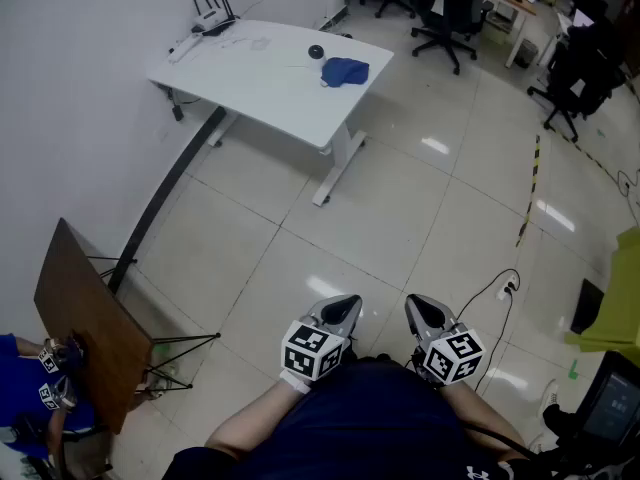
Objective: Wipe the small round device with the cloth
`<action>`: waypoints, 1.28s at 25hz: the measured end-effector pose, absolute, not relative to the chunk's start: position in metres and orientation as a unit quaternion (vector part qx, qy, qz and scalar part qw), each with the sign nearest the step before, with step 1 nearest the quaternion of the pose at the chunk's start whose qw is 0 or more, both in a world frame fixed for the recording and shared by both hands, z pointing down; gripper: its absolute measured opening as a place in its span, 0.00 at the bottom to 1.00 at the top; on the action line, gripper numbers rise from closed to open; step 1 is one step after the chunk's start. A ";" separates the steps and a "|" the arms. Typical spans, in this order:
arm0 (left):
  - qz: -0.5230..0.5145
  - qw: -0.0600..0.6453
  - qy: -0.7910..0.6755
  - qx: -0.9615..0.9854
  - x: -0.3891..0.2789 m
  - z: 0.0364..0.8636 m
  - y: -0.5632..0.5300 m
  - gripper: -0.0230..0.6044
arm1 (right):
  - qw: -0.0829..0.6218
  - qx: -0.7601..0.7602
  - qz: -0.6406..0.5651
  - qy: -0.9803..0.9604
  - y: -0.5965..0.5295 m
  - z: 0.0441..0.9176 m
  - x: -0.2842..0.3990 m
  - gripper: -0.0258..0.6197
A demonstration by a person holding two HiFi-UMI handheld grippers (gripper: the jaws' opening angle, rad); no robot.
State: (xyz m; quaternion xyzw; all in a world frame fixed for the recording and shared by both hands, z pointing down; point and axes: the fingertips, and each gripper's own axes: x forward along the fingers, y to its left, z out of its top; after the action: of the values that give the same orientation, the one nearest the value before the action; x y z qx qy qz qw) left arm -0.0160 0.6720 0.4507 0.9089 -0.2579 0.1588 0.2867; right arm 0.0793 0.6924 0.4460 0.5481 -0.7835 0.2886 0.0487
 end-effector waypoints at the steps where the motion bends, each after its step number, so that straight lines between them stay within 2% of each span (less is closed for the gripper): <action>1: 0.160 0.290 -0.251 0.909 -0.025 0.451 0.660 0.04 | 0.050 0.553 0.288 -0.780 0.682 0.444 0.070 0.06; 8: 0.148 0.308 -0.244 0.908 -0.076 0.462 0.588 0.04 | 0.075 0.568 0.283 -0.770 0.619 0.443 0.030 0.06; 18: 0.134 0.331 -0.266 0.896 -0.089 0.467 0.549 0.04 | 0.104 0.524 0.279 -0.798 0.566 0.445 0.005 0.06; 26: 0.147 0.316 -0.307 0.886 -0.080 0.472 0.491 0.04 | 0.077 0.497 0.288 -0.815 0.501 0.457 0.021 0.06; 32: 0.164 0.300 -0.302 0.890 -0.028 0.471 0.435 0.04 | 0.046 0.507 0.289 -0.811 0.437 0.455 0.076 0.06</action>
State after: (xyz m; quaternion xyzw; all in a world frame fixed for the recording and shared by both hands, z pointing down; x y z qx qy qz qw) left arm -0.0284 0.4348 0.4706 0.8897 -0.3022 0.1638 0.3005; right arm 0.0757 0.4372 0.4551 0.5068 -0.8107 0.2895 0.0456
